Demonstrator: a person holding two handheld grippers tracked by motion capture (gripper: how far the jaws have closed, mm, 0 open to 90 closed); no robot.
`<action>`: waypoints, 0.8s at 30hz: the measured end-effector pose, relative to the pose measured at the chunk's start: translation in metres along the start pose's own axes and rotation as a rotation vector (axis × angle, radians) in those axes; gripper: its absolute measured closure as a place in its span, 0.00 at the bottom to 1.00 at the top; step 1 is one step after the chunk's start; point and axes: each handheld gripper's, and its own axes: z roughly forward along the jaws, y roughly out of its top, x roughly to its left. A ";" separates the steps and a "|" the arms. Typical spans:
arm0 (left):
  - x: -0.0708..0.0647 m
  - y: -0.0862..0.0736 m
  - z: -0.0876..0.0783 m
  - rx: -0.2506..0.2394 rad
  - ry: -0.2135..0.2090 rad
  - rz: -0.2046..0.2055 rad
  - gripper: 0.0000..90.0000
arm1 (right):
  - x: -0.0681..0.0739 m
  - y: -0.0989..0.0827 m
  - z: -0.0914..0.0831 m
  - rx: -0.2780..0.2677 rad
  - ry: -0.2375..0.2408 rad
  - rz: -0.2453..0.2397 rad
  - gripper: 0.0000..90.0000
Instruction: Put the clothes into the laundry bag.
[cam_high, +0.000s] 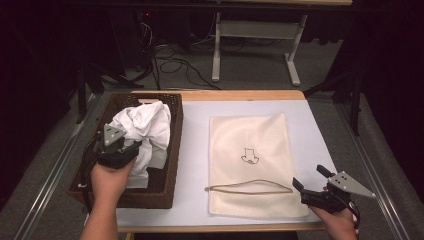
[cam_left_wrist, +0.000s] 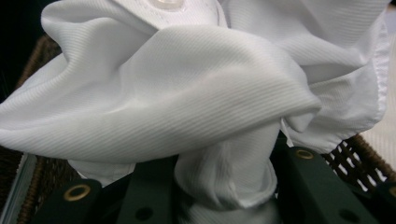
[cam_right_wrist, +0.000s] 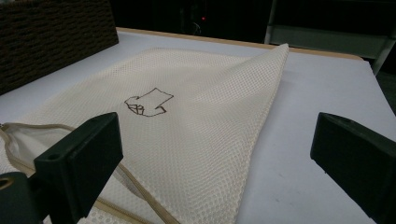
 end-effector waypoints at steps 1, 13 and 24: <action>0.000 0.000 0.000 0.000 0.000 0.000 0.74 | 0.000 0.000 0.000 0.000 0.000 0.000 0.03; 0.009 -0.012 -0.029 -0.283 -0.036 -0.091 0.74 | 0.001 -0.007 0.005 0.008 -0.021 -0.003 0.03; 0.000 -0.012 -0.052 -0.451 -0.001 -0.074 0.73 | -0.001 -0.012 0.001 0.001 -0.051 0.003 0.04</action>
